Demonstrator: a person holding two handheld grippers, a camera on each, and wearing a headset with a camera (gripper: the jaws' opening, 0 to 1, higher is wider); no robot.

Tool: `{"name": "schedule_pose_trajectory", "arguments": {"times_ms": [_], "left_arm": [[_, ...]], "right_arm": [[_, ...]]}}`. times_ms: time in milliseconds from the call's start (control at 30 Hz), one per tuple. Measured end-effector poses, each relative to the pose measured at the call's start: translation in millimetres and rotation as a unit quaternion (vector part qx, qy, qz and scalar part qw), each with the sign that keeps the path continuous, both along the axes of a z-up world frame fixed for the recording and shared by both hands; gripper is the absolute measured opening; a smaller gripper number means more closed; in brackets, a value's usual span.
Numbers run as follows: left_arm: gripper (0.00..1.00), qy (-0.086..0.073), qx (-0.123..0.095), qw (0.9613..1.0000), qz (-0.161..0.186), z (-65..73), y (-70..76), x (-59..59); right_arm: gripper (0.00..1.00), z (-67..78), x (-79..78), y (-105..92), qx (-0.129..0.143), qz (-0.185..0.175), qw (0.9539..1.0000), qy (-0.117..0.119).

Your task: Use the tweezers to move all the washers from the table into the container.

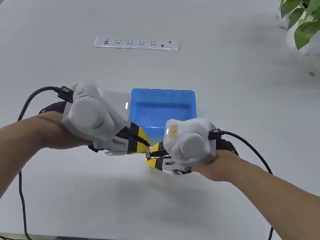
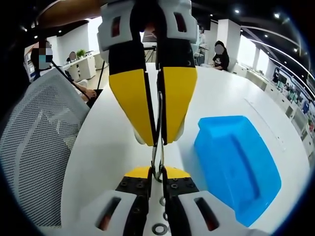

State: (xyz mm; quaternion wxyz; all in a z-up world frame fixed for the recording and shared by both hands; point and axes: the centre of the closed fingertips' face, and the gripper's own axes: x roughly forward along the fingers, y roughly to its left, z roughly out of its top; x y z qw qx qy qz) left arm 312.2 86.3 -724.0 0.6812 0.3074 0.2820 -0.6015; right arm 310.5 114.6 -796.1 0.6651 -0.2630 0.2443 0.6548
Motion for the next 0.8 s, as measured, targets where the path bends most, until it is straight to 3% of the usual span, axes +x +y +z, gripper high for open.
{"name": "schedule_pose_trajectory", "arguments": {"times_ms": [800], "left_arm": [[0.06, -0.005, 0.003, 1.0000, 0.001, 6.4, 4.0, -2.7]], "right_arm": [[0.09, 7.0, -2.8, 2.6, -0.001, 0.003, 1.0000, -0.002]]}}
